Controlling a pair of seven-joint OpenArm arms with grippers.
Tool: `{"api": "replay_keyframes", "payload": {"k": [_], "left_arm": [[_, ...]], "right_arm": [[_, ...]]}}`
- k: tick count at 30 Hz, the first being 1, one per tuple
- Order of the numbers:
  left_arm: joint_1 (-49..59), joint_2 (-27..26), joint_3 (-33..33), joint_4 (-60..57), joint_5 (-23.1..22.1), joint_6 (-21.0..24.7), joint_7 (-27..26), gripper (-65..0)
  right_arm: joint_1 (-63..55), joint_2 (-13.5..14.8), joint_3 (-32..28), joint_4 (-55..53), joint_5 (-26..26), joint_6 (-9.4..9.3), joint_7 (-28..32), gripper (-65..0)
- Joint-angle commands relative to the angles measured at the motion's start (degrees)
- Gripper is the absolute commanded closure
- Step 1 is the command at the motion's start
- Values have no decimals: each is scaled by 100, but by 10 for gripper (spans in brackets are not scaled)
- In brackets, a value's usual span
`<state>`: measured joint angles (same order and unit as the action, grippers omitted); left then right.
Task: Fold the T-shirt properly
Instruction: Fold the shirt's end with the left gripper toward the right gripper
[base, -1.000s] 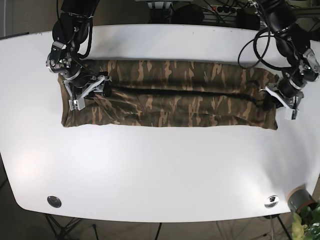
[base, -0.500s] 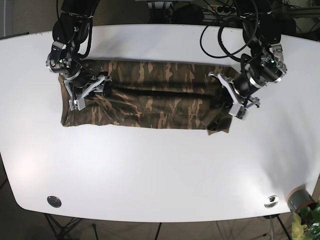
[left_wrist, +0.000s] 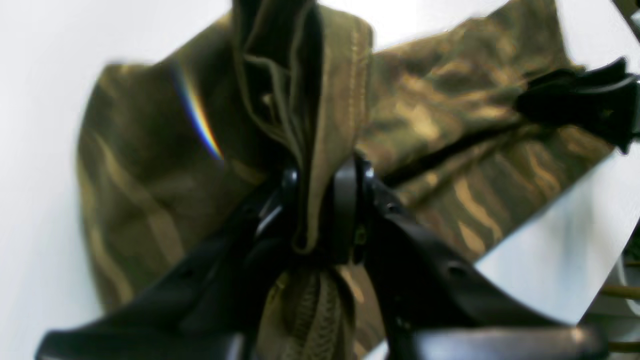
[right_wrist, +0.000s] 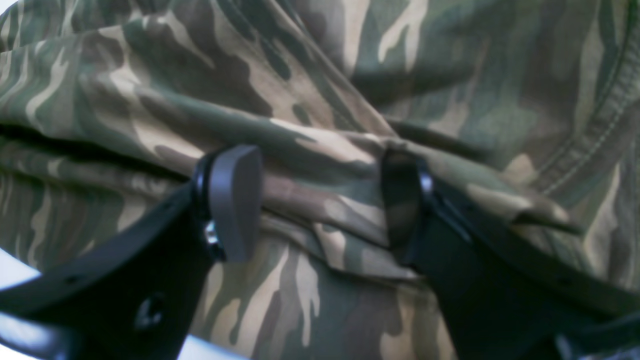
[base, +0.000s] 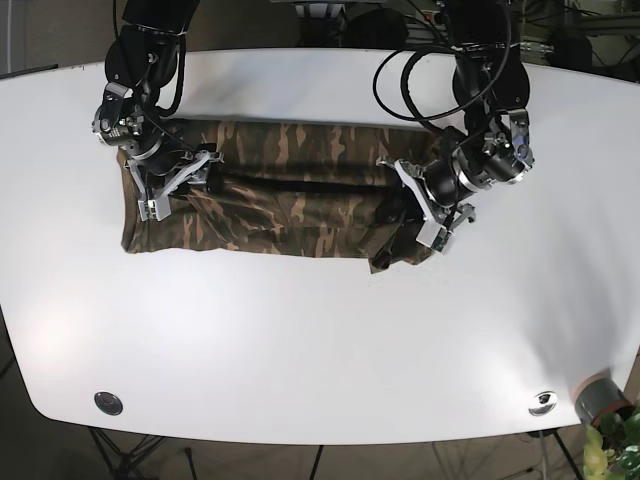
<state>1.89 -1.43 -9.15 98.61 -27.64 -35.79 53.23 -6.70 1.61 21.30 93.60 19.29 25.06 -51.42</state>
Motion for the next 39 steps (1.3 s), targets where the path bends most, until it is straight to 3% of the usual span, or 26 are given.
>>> {"api": "replay_keyframes", "payload": {"k": [1,9,14,21,25,30,35,39], "left_arm": [[-176,7,5,16,-177,-3,-211,-56],[-317,7,84,-265,-168,5,-211,-181],[-343,-37,717,-230,-168,93,-211,-283],[-448,-63,1473,174,-168,1482,-211,-394],[-448,-239,1491,676,-203,1500,-211,-399],[-440,-301,1025,851,-186,1500,-211,-397],[-396,-758,638,711,-212,1500,-211,-397],[-352,-819,400,324,-186,1500,-211,-397]], "right_arm": [[24,28,2,68,-8,-5,-49,-369],[33,-7,2,68,-8,-5,-49,-369],[50,-60,-7,68,-8,-5,-49,-369],[59,-86,-183,77,-8,-5,-58,-369],[50,-86,-271,77,-8,-5,-58,-369],[68,-86,-271,130,10,-5,-58,-369],[68,-60,-262,341,537,-5,-58,-369],[68,-24,-262,455,845,-5,-58,-369]]}}
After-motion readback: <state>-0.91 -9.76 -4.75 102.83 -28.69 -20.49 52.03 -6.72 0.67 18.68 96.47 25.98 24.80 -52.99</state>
